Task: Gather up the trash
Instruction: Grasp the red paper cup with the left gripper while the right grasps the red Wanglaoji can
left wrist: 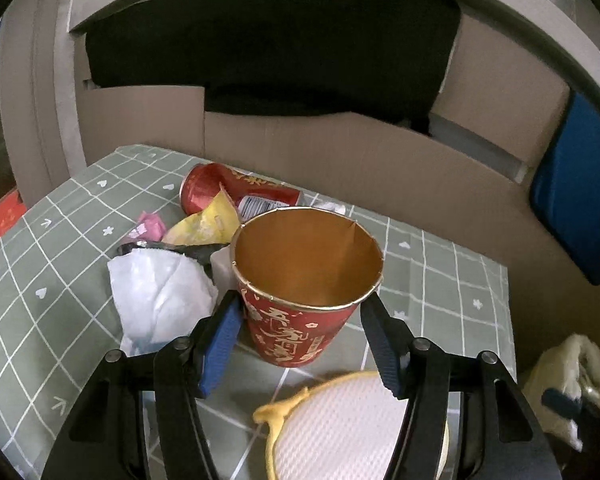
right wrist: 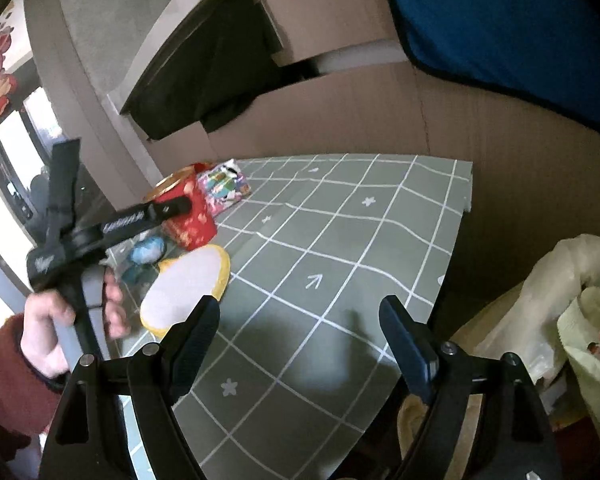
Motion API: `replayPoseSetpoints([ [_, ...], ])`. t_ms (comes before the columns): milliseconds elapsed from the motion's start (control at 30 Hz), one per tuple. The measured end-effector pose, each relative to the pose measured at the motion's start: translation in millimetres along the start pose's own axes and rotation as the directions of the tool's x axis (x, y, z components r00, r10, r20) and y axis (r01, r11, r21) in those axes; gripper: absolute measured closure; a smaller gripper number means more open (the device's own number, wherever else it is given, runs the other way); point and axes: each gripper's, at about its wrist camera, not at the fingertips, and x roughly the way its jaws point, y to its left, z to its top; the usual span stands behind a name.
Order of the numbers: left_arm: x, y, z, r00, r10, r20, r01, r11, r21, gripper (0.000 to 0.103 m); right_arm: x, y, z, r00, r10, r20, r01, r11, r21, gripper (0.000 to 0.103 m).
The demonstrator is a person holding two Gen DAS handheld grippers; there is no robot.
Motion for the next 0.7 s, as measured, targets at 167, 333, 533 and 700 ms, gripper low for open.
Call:
replayPoseSetpoints([
  [167,-26,16,-1,0.999,-0.02,0.039,0.022,0.999,-0.038,0.046,0,9,1,1.0,-0.008,-0.006,0.007,0.999,-0.052,0.023],
  [333,-86,54,-11,0.996,-0.011,0.089,0.021,0.994,-0.106,0.046,-2,32,14,1.0,0.025,-0.01,-0.026,0.992,-0.122,0.023],
  [533,-132,109,-25,0.992,0.012,0.123,0.011,0.982,-0.186,0.046,18,86,49,0.996,0.089,-0.012,-0.089,0.969,-0.229,0.023],
  [700,-144,142,-34,0.99,0.009,0.137,0.022,0.976,-0.217,0.046,70,140,86,0.993,0.115,-0.04,-0.122,0.929,-0.349,0.023],
])
